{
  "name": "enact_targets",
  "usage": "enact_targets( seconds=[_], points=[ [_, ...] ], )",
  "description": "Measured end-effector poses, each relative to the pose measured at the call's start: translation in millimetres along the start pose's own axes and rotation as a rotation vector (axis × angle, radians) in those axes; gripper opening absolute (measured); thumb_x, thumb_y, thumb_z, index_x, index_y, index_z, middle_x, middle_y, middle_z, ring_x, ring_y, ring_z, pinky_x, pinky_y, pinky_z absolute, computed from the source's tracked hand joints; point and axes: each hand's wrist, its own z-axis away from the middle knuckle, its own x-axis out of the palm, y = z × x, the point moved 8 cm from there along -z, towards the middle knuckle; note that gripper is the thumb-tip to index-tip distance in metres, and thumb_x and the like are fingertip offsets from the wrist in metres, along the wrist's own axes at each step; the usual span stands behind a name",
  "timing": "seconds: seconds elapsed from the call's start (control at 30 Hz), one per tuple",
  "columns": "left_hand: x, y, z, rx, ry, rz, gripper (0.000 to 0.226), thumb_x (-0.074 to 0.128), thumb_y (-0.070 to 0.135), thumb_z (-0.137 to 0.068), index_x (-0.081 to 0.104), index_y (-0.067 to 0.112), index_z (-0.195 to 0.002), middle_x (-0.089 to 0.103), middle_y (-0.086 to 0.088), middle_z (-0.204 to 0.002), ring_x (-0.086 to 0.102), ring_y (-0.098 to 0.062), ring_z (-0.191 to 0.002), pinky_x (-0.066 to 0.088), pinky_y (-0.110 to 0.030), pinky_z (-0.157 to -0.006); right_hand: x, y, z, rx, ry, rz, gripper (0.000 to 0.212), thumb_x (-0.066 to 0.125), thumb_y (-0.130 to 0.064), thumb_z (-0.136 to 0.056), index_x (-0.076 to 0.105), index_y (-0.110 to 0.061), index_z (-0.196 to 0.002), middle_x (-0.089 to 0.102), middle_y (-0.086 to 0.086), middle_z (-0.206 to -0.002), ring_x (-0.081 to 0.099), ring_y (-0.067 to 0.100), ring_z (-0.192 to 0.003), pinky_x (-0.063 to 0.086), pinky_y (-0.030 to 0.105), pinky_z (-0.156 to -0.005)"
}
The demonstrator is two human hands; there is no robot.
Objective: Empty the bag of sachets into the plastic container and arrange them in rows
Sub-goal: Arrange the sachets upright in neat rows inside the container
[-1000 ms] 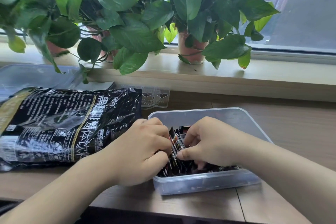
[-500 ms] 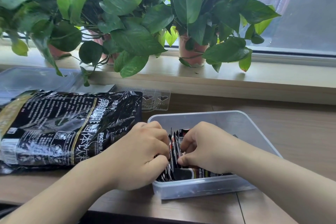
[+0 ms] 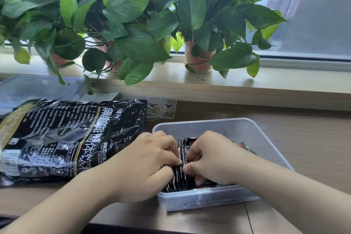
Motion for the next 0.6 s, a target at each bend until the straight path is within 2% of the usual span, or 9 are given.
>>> enact_targets(
  seconds=[0.1,0.17,0.23,0.3,0.4,0.5,0.6],
  points=[
    [-2,-1,0,-0.007,-0.001,-0.008,0.064,0.025,0.041,-0.077,0.067,0.024,-0.122,0.063,0.006,-0.101,0.051,-0.011,-0.103,0.038,-0.037,-0.098,-1,-1,1,-0.005,-0.028,-0.018,0.018,0.07,-0.027,-0.09,0.072,-0.009,-0.087,0.078,0.004,-0.069,0.076,0.012,-0.061,0.064,0.038,-0.073],
    [-1,-2,0,-0.007,-0.022,-0.038,0.064,0.025,0.04,-0.077,0.064,0.024,-0.125,0.066,0.004,-0.101,0.051,-0.011,-0.105,0.035,-0.036,-0.103,-2,-1,3,-0.008,-0.045,-0.036,0.016,0.067,-0.023,-0.093,0.072,-0.009,-0.088,0.078,0.005,-0.072,0.077,0.016,-0.066,0.063,0.041,-0.075],
    [2,-2,0,0.006,-0.059,-0.06,0.067,0.023,0.041,-0.078,0.059,0.031,-0.134,0.063,0.008,-0.112,0.047,-0.008,-0.112,0.027,-0.035,-0.11,-2,-2,5,-0.008,-0.061,-0.051,0.014,0.065,-0.02,-0.095,0.073,-0.01,-0.088,0.079,0.006,-0.075,0.077,0.015,-0.069,0.063,0.041,-0.078],
    [4,0,-1,0.026,-0.091,-0.087,0.069,0.021,0.042,-0.079,0.052,0.04,-0.14,0.05,0.012,-0.123,0.04,-0.007,-0.119,0.019,-0.037,-0.114,-2,-4,7,-0.017,-0.086,-0.068,0.015,0.062,-0.014,-0.096,0.074,-0.013,-0.088,0.079,0.008,-0.079,0.077,0.014,-0.071,0.063,0.039,-0.08],
    [5,2,-2,0.052,-0.135,-0.136,0.069,0.018,0.044,-0.079,0.048,0.049,-0.14,0.033,0.013,-0.139,0.022,-0.003,-0.131,0.006,-0.046,-0.122,-3,-6,9,-0.038,-0.124,-0.063,0.02,0.056,-0.006,-0.096,0.075,-0.012,-0.091,0.079,0.008,-0.082,0.078,0.014,-0.075,0.063,0.031,-0.08],
    [7,3,-4,0.066,-0.188,-0.156,0.07,0.017,0.045,-0.077,0.049,0.048,-0.139,0.027,0.021,-0.155,0.004,0.005,-0.141,-0.008,-0.059,-0.121,-5,-7,12,-0.057,-0.15,-0.072,0.024,0.053,-0.001,-0.095,0.075,-0.007,-0.104,0.076,0.003,-0.083,0.078,0.017,-0.08,0.062,0.026,-0.078],
    [9,4,-5,0.079,-0.225,-0.17,0.07,0.016,0.046,-0.076,0.049,0.045,-0.138,0.029,0.025,-0.157,0.001,0.006,-0.145,-0.012,-0.063,-0.119,-15,-9,15,-0.095,-0.162,-0.101,0.027,0.056,-0.001,-0.095,0.073,-0.01,-0.115,0.079,0.005,-0.094,0.078,0.017,-0.087,0.061,0.033,-0.088]
  ],
)
